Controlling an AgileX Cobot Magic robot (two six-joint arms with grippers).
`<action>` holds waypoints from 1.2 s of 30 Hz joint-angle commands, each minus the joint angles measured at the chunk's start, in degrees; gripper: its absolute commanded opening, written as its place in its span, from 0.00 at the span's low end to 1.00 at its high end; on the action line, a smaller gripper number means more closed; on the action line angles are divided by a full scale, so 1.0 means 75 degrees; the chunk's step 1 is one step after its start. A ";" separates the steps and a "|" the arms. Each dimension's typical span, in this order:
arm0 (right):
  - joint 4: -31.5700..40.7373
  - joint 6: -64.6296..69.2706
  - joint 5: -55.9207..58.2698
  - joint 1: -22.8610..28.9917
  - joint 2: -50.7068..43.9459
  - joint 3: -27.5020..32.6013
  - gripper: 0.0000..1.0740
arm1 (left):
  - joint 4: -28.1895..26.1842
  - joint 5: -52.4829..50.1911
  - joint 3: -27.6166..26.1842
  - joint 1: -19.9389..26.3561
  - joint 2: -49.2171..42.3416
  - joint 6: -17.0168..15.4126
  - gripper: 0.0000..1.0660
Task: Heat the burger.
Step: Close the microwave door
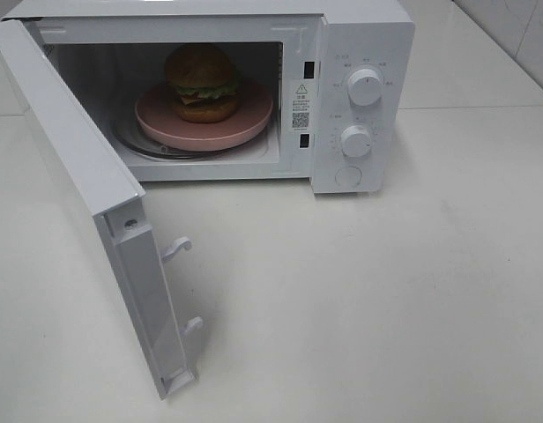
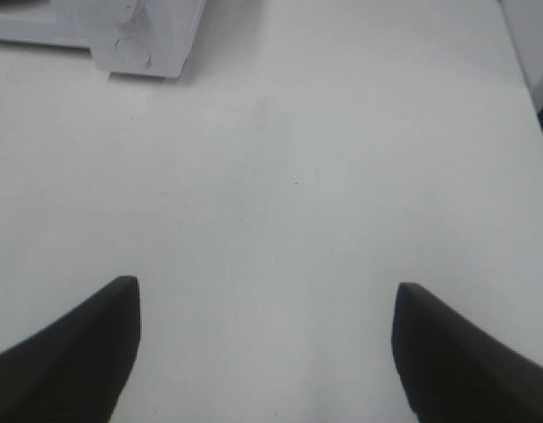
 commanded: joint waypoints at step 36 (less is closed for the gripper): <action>0.0206 -0.0214 0.0145 -0.1138 -0.1360 0.0130 0.71 | -0.0053 -0.0122 0.0015 0.0015 -0.0130 -0.0031 0.92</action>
